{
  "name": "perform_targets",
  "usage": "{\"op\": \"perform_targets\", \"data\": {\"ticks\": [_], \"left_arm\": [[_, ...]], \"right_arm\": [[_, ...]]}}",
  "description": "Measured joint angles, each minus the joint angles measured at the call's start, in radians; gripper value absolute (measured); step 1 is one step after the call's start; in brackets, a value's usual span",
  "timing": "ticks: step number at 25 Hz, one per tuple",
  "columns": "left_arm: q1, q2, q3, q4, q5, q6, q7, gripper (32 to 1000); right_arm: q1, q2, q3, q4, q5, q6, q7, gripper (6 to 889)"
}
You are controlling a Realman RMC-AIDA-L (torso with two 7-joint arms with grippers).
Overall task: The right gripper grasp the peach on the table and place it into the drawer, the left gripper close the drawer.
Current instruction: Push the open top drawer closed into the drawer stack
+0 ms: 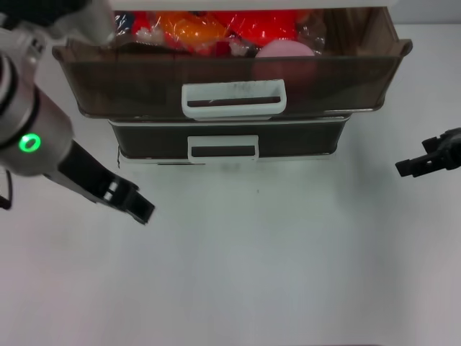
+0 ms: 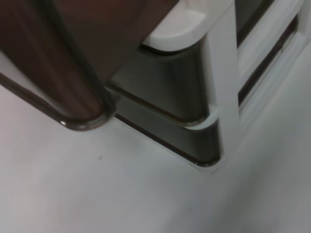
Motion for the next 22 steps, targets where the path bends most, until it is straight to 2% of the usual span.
{"op": "perform_targets", "data": {"ticks": [2,4,6,7,9,11,16,22], "left_arm": [[-0.010,-0.0001,0.063,0.033,-0.012,-0.010,-0.041,796],[-0.031,-0.0008,0.118,0.062,-0.040,-0.012,-0.072,796],[-0.061,-0.0017,0.142,0.071,-0.090,-0.005,-0.079,796],[-0.061,-0.0017,0.142,0.071,-0.090,-0.005,-0.079,796],[-0.114,-0.0003,0.141,0.066,-0.167,0.006,-0.064,796],[-0.152,0.0015,0.135,0.059,-0.198,0.008,-0.050,796],[-0.233,0.0023,0.138,-0.017,-0.207,0.015,0.024,796],[-0.314,0.0007,0.149,-0.088,-0.220,0.040,0.065,796]], "right_arm": [[0.010,0.001,0.000,0.008,-0.001,0.000,0.000,867],[0.015,0.002,-0.001,0.009,-0.001,0.000,0.000,867],[0.022,0.004,-0.001,0.009,-0.003,0.000,-0.001,867],[0.024,0.005,-0.001,0.009,-0.004,0.000,-0.001,867],[0.028,0.006,-0.001,0.009,-0.005,0.000,-0.001,867],[0.034,0.006,-0.001,0.010,-0.005,0.000,-0.001,867],[0.053,0.009,-0.002,0.010,-0.006,0.000,-0.001,867],[0.061,0.011,-0.003,0.010,-0.005,0.001,0.002,867]]}}
